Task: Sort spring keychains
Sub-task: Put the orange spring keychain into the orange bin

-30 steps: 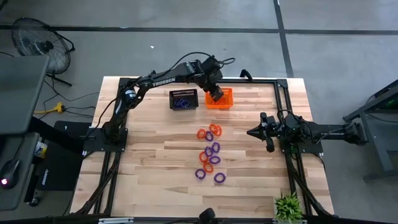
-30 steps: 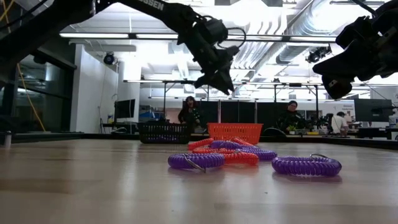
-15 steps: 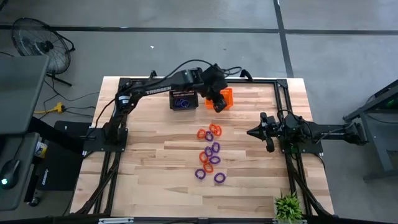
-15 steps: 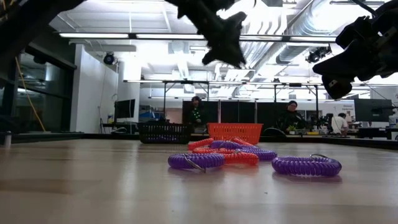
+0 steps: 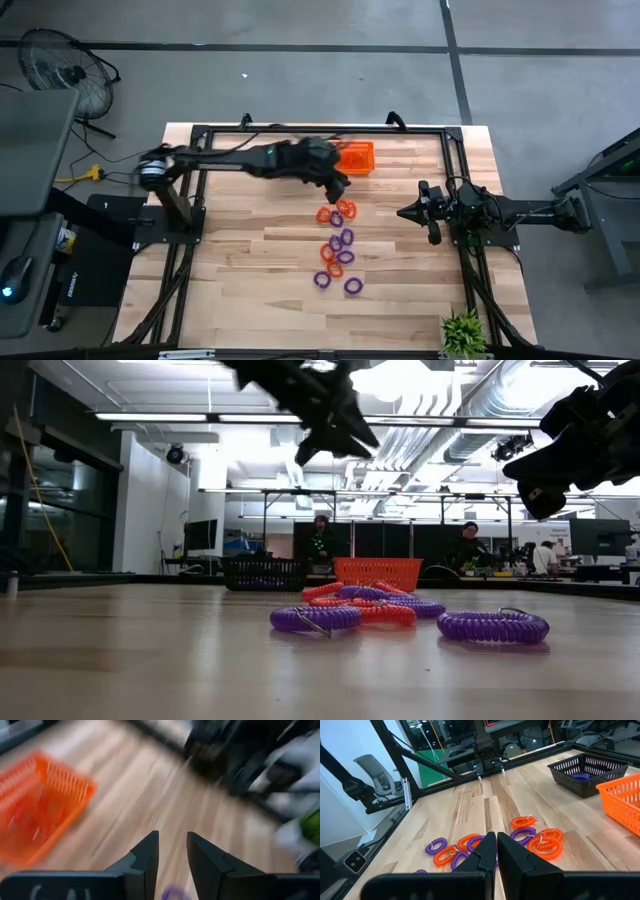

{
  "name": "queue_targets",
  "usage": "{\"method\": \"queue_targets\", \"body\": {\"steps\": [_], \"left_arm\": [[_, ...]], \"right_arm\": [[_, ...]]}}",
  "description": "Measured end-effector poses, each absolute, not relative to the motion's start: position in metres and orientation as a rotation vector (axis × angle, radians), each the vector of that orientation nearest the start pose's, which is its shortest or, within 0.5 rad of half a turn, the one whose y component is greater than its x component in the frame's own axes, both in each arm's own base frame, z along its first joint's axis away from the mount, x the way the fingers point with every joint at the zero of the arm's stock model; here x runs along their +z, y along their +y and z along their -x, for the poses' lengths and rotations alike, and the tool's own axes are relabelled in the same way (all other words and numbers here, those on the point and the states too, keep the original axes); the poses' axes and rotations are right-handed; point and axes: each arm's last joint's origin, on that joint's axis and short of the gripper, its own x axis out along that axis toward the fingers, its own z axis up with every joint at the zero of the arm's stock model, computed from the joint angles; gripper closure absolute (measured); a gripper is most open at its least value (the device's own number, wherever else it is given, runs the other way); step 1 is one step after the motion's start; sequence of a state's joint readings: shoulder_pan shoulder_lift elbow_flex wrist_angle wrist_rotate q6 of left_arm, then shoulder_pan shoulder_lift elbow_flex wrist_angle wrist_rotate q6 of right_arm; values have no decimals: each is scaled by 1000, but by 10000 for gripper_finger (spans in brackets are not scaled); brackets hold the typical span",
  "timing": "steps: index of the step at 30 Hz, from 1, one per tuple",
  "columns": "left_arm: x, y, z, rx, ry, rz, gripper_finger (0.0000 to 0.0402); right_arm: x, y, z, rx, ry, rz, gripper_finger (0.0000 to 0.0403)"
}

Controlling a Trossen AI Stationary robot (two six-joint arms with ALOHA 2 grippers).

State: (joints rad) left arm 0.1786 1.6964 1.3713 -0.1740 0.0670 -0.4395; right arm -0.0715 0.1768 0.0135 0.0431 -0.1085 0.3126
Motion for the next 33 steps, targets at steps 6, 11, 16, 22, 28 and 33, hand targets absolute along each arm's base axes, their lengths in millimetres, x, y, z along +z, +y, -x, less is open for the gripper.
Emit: {"method": "queue_targets", "body": {"steps": [6,11,16,22,28,33], "left_arm": [[270,54,-322,191,202,549,302],[250,43,-269,228,54,565,302],[232,35,-228,248,7,571,302],[212,31,-189,266,-32,577,302],[196,26,-154,272,-106,577,302],[182,23,-131,253,-177,569,302]], "right_arm": [[158,-5,-107,18,125,-323,392],[157,-5,-108,17,128,-323,392],[157,-5,-108,16,132,-324,392],[157,-5,-108,16,133,-324,392],[157,-5,-108,16,133,-324,392],[157,-5,-108,17,133,-324,392]]}}
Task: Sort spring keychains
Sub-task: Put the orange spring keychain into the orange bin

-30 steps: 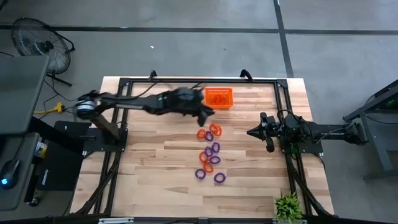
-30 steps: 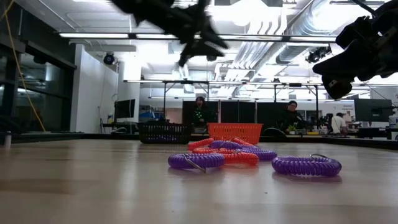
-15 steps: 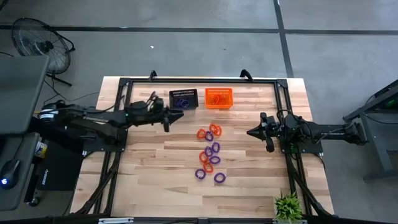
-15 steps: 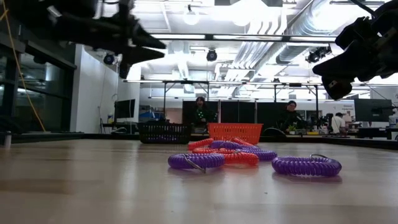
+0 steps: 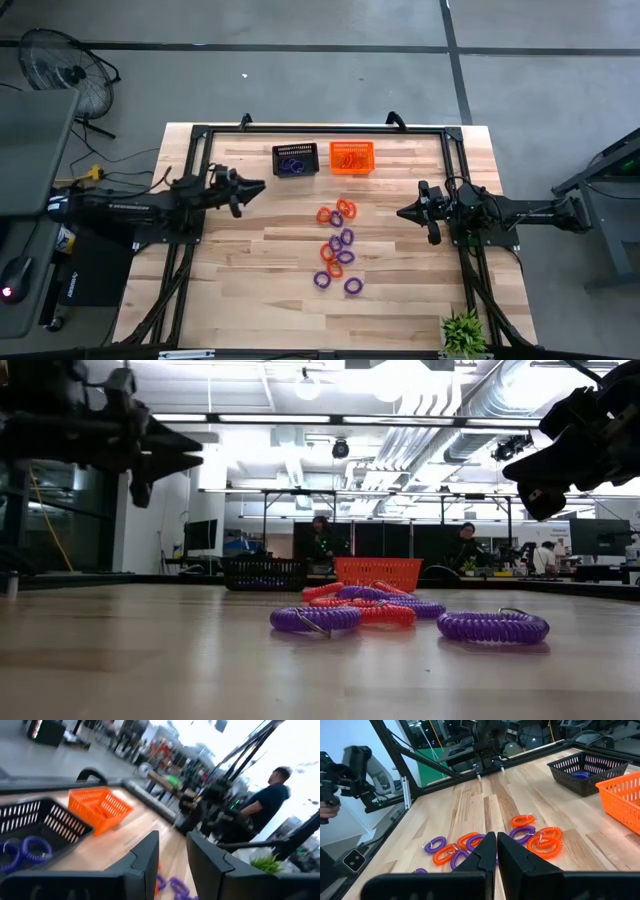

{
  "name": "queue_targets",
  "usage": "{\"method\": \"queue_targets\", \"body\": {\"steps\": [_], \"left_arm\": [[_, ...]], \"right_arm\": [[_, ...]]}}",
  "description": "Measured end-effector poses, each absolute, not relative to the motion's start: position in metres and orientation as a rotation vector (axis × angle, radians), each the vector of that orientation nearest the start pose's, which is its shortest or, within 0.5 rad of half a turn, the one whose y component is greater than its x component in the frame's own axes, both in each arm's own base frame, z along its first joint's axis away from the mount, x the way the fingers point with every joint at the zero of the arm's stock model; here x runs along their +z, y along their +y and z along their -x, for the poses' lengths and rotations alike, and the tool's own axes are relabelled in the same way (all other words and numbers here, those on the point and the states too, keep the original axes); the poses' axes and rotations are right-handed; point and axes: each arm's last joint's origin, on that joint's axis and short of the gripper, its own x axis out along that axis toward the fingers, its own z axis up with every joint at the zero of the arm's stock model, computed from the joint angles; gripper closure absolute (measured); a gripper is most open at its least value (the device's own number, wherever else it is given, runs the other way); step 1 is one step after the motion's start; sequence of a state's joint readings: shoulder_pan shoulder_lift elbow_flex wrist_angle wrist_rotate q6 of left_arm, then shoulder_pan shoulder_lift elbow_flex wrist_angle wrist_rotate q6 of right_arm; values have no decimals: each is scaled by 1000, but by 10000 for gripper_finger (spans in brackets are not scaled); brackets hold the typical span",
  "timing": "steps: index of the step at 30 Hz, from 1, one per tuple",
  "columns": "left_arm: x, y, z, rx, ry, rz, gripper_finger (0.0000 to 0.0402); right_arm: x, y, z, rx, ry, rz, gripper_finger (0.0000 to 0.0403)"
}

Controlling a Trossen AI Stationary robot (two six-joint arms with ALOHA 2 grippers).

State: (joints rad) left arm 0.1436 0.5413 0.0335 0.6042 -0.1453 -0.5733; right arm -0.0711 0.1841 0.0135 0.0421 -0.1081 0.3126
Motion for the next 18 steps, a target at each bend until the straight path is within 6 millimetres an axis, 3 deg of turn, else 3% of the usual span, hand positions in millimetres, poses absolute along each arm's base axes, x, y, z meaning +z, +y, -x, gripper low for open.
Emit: {"method": "queue_targets", "body": {"steps": [18], "left_arm": [[171,17,-95,230,-101,493,303]], "right_arm": [[157,-5,-108,16,133,-324,392]]}}
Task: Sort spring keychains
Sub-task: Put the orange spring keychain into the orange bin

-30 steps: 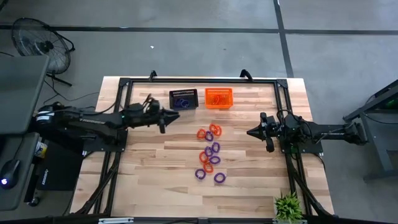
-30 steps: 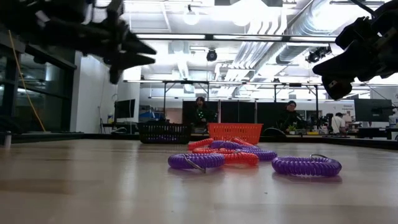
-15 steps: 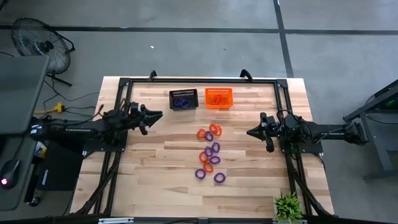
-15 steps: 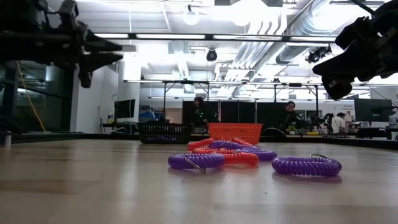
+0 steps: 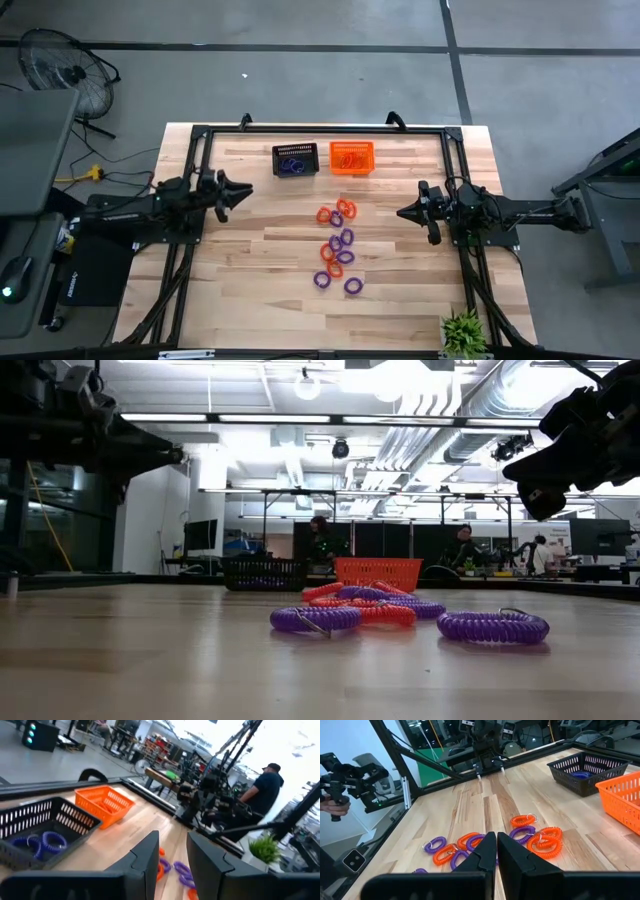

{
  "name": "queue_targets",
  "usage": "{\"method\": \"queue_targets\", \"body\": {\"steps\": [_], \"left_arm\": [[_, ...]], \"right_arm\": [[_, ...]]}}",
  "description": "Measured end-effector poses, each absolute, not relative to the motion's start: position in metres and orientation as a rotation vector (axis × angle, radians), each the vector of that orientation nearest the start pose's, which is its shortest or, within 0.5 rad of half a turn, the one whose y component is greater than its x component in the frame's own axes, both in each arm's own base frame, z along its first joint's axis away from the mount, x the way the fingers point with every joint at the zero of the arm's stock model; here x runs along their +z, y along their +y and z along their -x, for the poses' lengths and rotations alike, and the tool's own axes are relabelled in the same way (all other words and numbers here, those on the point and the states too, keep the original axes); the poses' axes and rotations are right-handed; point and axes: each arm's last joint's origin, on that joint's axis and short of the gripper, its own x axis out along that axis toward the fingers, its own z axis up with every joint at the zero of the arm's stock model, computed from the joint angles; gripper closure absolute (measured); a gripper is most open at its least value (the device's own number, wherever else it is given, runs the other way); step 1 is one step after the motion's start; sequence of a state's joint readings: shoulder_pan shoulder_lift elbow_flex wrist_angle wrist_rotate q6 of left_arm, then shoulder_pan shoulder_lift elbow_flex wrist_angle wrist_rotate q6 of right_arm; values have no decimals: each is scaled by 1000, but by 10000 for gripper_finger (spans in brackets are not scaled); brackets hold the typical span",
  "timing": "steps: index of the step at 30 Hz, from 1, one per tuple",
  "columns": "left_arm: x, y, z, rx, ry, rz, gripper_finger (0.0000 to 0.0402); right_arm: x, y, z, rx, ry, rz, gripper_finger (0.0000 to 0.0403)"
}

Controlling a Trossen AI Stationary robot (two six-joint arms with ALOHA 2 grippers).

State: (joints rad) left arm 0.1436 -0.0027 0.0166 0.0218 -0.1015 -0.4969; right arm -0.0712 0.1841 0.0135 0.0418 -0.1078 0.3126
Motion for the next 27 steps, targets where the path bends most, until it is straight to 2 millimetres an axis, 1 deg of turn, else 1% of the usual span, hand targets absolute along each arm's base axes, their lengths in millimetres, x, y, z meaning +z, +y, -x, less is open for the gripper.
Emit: {"method": "queue_targets", "body": {"steps": [6,9,14,27], "left_arm": [[169,15,-96,163,-57,467,303],[168,13,-96,124,-33,410,303],[168,14,-96,130,-27,309,303],[168,14,-96,130,-26,291,302]], "right_arm": [[157,-5,-108,16,132,-323,392],[157,-5,-108,17,132,-324,392],[157,-5,-108,16,132,-324,392],[157,-5,-108,16,133,-323,392]]}}
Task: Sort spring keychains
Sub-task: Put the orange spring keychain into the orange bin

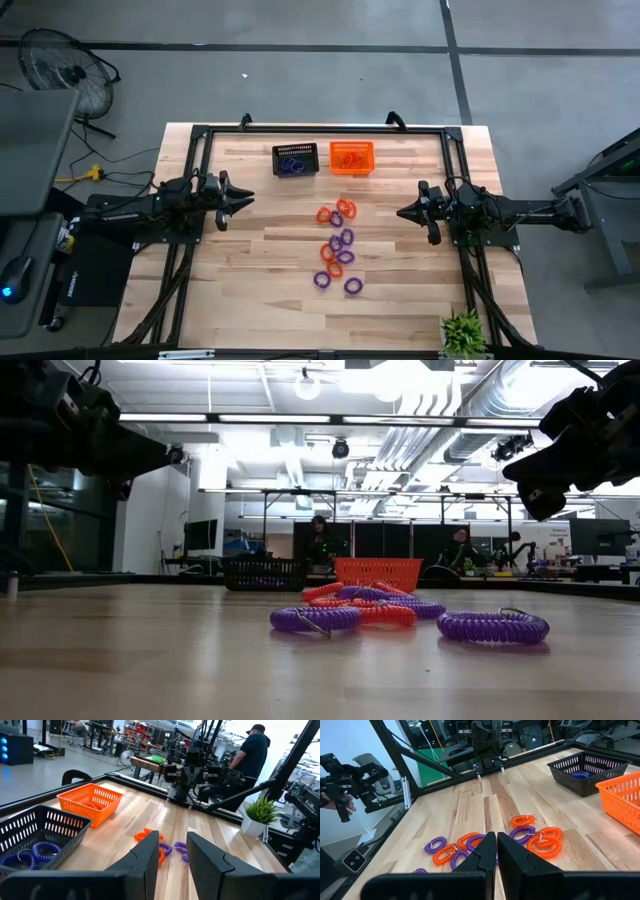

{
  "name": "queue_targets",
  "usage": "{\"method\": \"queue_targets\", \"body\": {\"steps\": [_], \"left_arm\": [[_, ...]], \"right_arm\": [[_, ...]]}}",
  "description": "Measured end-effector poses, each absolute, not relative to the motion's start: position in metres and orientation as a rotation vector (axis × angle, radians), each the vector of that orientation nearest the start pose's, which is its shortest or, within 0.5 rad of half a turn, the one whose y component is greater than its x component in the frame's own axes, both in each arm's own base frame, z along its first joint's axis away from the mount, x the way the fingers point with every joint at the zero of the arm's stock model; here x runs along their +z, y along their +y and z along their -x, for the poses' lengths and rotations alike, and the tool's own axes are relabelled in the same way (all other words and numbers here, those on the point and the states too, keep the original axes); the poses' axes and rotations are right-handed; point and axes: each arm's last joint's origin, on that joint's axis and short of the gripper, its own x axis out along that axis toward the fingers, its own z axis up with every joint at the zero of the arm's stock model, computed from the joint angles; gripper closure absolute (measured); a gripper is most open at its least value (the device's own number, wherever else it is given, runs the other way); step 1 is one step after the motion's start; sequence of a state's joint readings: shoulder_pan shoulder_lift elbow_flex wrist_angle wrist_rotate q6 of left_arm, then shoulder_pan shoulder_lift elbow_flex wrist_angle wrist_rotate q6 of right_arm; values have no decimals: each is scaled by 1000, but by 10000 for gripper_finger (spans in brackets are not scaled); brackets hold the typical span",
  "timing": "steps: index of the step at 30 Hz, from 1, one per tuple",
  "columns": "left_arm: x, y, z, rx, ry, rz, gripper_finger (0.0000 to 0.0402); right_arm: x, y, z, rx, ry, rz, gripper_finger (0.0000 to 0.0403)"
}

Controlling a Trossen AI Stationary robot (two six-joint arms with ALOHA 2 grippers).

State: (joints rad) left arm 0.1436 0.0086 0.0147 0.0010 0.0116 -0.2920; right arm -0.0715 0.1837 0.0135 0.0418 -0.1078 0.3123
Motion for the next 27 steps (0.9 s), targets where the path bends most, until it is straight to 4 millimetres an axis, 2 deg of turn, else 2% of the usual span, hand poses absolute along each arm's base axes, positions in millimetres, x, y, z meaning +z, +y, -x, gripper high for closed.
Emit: {"method": "queue_targets", "body": {"steps": [5,12,18,23,27], "left_arm": [[168,14,-96,130,-26,291,302],[168,14,-96,130,-27,291,302],[168,14,-96,130,-27,291,302],[168,14,-96,131,-27,291,302],[168,14,-96,131,-27,292,302]], "right_arm": [[158,-5,-108,-5,117,-332,392],[157,-5,-108,-2,135,-451,392],[155,-5,-108,-5,150,-432,392],[151,-4,-110,18,219,-398,389],[150,-4,-112,15,364,-331,372]]}}
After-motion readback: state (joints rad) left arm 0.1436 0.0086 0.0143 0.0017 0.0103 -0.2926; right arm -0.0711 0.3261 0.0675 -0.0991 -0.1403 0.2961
